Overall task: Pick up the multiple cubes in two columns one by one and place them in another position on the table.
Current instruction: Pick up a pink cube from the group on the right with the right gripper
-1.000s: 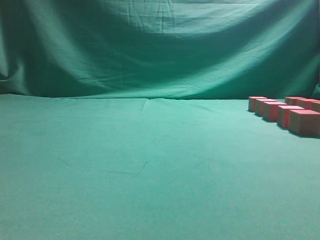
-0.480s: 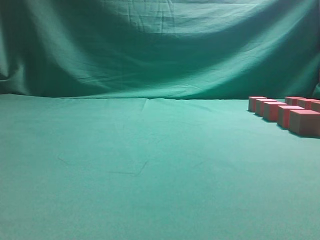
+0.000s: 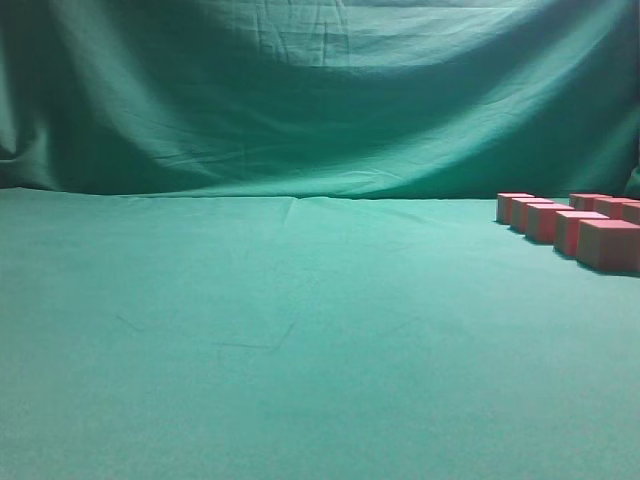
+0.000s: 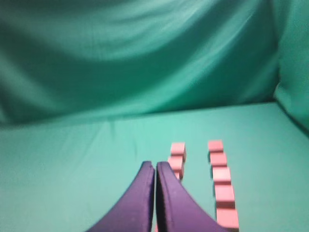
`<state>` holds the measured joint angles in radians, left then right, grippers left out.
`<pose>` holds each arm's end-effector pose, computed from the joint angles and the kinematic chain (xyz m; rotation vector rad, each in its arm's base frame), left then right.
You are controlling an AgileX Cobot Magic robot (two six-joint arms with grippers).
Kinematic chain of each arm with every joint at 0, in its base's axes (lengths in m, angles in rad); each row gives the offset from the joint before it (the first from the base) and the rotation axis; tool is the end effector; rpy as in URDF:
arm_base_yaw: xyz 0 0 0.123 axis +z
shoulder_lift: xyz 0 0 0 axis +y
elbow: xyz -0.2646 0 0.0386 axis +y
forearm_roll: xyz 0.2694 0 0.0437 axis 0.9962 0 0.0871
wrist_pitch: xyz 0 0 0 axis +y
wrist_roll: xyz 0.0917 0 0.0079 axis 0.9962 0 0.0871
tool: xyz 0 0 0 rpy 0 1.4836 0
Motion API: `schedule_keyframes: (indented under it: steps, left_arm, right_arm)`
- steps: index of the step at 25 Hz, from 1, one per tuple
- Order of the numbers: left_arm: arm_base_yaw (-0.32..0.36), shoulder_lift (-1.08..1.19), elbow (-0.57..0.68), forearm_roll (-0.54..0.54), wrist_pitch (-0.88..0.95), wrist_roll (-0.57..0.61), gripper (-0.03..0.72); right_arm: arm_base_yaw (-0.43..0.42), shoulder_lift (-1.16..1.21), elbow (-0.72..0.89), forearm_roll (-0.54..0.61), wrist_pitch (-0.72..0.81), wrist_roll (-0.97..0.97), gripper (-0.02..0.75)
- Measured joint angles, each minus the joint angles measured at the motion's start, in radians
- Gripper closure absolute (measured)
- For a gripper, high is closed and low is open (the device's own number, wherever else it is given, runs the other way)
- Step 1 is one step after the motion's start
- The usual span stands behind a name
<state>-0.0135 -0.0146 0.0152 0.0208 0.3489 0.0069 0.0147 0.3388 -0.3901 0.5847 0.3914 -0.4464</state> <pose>0.0932 -0.0006 0.1773 0.0316 1.8328 0.0156 0.1181 0.0212 0.2875 -0.0768 1.7656 0.2722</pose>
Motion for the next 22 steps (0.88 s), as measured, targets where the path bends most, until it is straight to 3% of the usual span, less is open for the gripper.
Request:
schedule_keyframes:
  steps: [6, 13, 22]
  left_arm:
    - [0.0, 0.0, 0.0, 0.0, 0.0, 0.0, 0.688]
    - [0.0, 0.0, 0.0, 0.0, 0.0, 0.0, 0.688]
    - [0.0, 0.0, 0.0, 0.0, 0.0, 0.0, 0.688]
  right_arm:
    - [0.0, 0.262, -0.183, -0.087, 0.247, -0.022, 0.738]
    - [0.018, 0.577, -0.364, -0.214, 0.483, 0.104, 0.738]
    - [0.254, 0.868, -0.524, -0.532, 0.525, 0.44, 0.738]
